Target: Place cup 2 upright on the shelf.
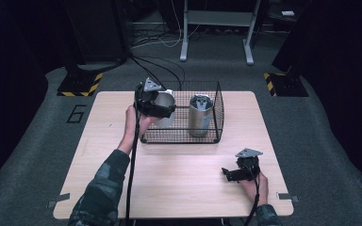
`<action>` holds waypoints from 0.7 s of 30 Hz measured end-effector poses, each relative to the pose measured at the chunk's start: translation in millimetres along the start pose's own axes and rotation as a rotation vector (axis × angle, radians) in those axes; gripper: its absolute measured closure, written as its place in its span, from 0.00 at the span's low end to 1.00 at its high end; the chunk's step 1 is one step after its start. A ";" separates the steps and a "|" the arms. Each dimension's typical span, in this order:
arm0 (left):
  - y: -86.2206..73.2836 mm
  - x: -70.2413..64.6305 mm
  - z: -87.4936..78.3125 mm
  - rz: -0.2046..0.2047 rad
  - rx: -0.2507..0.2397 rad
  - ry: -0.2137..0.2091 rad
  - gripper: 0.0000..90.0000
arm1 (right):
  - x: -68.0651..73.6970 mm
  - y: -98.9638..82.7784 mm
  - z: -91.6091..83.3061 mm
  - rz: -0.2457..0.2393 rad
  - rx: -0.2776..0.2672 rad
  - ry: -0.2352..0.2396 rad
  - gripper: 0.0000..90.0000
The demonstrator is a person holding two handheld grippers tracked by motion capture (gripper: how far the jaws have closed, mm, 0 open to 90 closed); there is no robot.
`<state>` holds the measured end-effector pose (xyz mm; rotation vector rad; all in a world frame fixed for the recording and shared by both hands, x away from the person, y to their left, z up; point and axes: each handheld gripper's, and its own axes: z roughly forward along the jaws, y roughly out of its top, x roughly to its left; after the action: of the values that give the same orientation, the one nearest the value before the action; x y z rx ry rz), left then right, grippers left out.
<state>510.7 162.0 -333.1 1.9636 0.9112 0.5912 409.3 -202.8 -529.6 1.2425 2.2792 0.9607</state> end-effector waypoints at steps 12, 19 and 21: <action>-0.2 10.6 22.0 -0.029 0.012 0.017 0.07 | 0.0 0.0 0.0 0.000 0.000 0.000 0.00; -3.4 15.0 36.3 -0.037 0.033 0.032 0.07 | -0.1 0.0 0.1 -0.003 -0.001 0.000 0.00; -4.9 16.2 40.3 -0.039 0.039 0.032 0.07 | 0.0 0.0 0.0 0.000 0.000 0.000 0.00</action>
<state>546.8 155.8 -357.0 1.9714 0.9853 0.5875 409.2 -202.8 -529.7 1.2418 2.2793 0.9611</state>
